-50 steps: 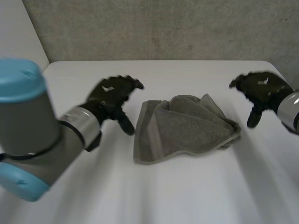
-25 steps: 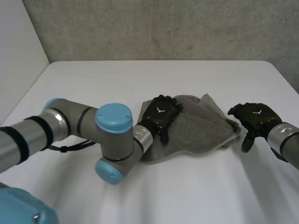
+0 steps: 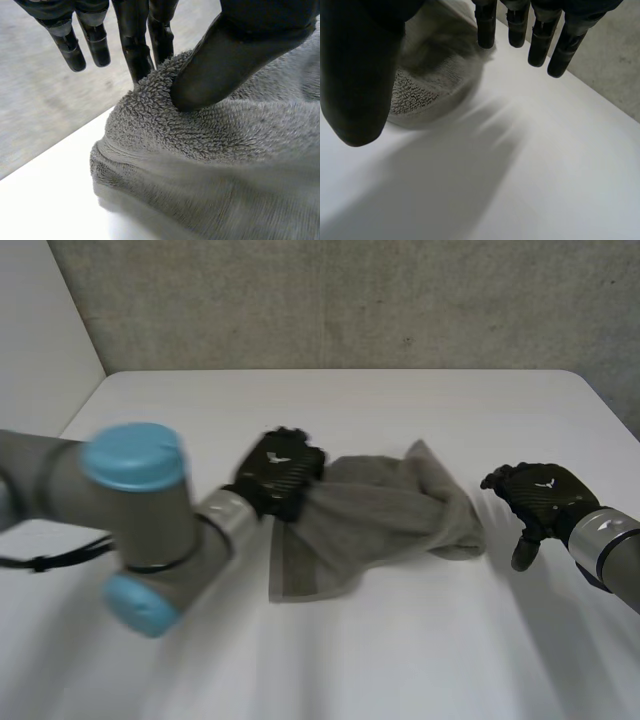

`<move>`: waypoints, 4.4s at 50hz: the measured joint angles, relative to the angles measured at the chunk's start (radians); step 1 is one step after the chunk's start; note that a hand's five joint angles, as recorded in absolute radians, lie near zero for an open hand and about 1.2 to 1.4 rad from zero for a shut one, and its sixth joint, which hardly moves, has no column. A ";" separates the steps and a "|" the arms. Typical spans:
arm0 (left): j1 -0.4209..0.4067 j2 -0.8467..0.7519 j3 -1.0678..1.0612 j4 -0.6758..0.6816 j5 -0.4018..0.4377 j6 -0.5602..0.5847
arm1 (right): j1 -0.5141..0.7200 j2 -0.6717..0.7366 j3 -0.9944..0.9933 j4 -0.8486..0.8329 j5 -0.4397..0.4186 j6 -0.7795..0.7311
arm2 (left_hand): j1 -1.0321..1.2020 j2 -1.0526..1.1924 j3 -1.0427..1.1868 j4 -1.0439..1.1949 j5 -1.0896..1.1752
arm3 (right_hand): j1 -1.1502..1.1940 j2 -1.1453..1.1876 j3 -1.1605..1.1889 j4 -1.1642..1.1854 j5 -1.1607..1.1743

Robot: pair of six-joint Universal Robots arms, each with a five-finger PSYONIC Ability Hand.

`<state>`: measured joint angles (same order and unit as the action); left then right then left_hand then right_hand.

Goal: Fold the towel.

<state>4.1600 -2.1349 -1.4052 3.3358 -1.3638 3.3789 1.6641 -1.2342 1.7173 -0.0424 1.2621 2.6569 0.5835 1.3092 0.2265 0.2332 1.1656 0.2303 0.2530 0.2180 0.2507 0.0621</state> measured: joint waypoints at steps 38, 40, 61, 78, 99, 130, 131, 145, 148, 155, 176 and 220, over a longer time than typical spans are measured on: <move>0.321 0.452 -0.445 -0.186 0.255 -0.073 | 0.320 0.215 -0.499 0.036 -0.240 0.015 | -0.285 -1.013 0.000 0.000 -1.085 | 0.000 -0.004 0.000 0.000 0.000; 0.295 0.476 -0.462 -0.179 0.214 -0.114 | 0.323 0.250 -0.542 0.038 -0.273 0.011 | -0.285 -1.013 0.000 0.000 -1.085 | 0.000 -0.004 0.000 0.000 0.000; 0.049 0.230 -0.478 -0.019 -0.217 -0.189 | 0.428 0.571 -0.817 0.125 -0.328 -0.119 | -0.285 -1.013 0.000 0.000 -1.085 | 0.307 0.282 0.000 0.000 0.310; 0.085 0.191 -0.432 -0.020 -0.219 -0.186 | 0.408 0.340 -0.564 0.151 -0.209 -0.130 | -0.285 -1.013 0.000 0.000 -1.075 | 1.062 1.057 0.000 0.000 1.081; 0.089 0.171 -0.444 -0.004 -0.245 -0.091 | 0.324 -0.006 -0.126 -0.055 -0.021 0.356 | 0.397 -0.280 0.000 0.000 -0.292 | 1.078 1.080 0.000 0.000 1.081; 0.138 0.584 -0.192 -0.087 -0.179 -0.095 | 0.281 -0.267 -0.247 -0.052 -0.138 0.356 | 0.707 -0.038 0.000 0.000 -0.011 | 1.078 1.085 0.000 0.000 1.100; 0.142 0.599 -0.222 -0.088 -0.166 -0.096 | 0.275 -0.292 -0.209 -0.063 -0.143 0.358 | 0.709 -0.037 0.000 0.000 -0.011 | 1.078 1.085 0.000 0.000 1.100; 0.284 0.575 -0.638 -0.050 0.048 -0.087 | 0.077 -0.299 0.224 0.109 -0.306 -0.015 | 0.711 -0.034 0.000 0.000 -0.010 | 0.737 0.730 0.000 0.000 0.745; 0.303 0.548 -0.648 -0.043 0.069 -0.086 | 0.053 -0.266 0.176 0.208 -0.310 -0.117 | 0.711 -0.034 0.000 0.000 -0.010 | 0.471 0.488 0.000 0.000 0.479; 0.313 0.516 -0.629 -0.040 0.080 -0.086 | 0.065 -0.233 -0.021 0.313 -0.307 -0.164 | 0.711 -0.033 0.000 0.000 -0.010 | 0.028 0.013 0.000 0.000 0.000; 0.280 0.519 -0.665 -0.038 0.076 -0.089 | 0.393 0.227 -0.540 0.446 -0.296 -0.378 | 0.711 -0.033 0.000 0.000 -0.010 | 0.103 0.074 0.000 0.000 0.115; 0.310 0.529 -0.679 -0.031 0.077 -0.088 | 0.389 0.330 -0.515 0.418 -0.139 -0.908 | 0.712 -0.033 0.000 0.000 -0.010 | 0.222 0.237 0.000 0.000 0.220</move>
<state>4.4696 -1.6060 -2.0840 3.3048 -1.2870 3.2904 2.0532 -0.9038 1.2022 0.3758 1.1234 1.7494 1.2951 1.2760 0.2265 0.2332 1.1552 0.4521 0.4901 0.2180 0.2507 0.2820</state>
